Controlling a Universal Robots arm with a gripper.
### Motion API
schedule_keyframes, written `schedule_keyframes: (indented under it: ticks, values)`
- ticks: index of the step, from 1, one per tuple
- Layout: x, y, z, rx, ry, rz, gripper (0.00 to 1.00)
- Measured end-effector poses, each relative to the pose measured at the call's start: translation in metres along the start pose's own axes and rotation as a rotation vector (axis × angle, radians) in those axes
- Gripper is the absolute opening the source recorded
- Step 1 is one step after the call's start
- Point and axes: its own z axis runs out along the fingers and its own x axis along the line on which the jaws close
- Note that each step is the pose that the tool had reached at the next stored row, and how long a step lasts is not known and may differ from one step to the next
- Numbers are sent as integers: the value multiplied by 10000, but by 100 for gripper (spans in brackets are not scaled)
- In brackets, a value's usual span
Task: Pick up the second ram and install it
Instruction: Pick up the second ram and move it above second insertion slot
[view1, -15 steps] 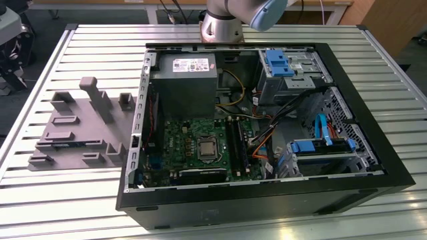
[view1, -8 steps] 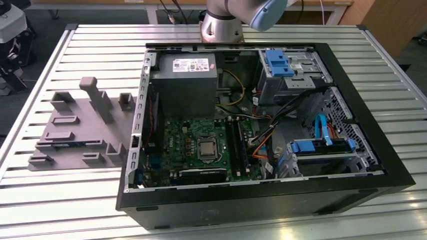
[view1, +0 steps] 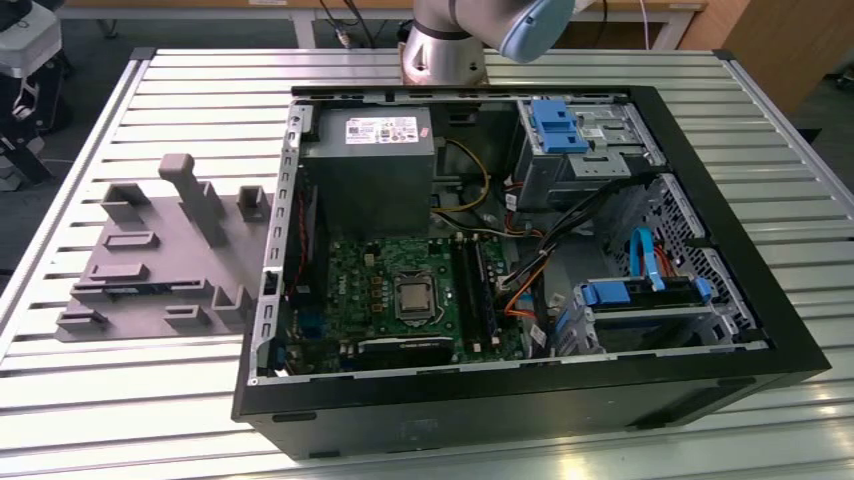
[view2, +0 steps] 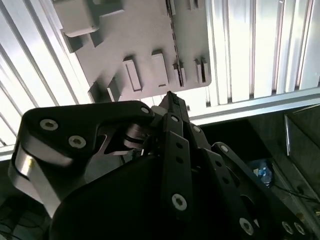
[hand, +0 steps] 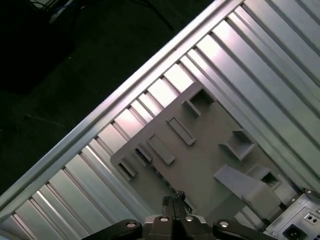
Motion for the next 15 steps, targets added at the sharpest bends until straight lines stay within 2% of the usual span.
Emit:
schedule_keyframes:
  ticks: [15]
  values:
    - [8,3,18,9,62,-2036,11]
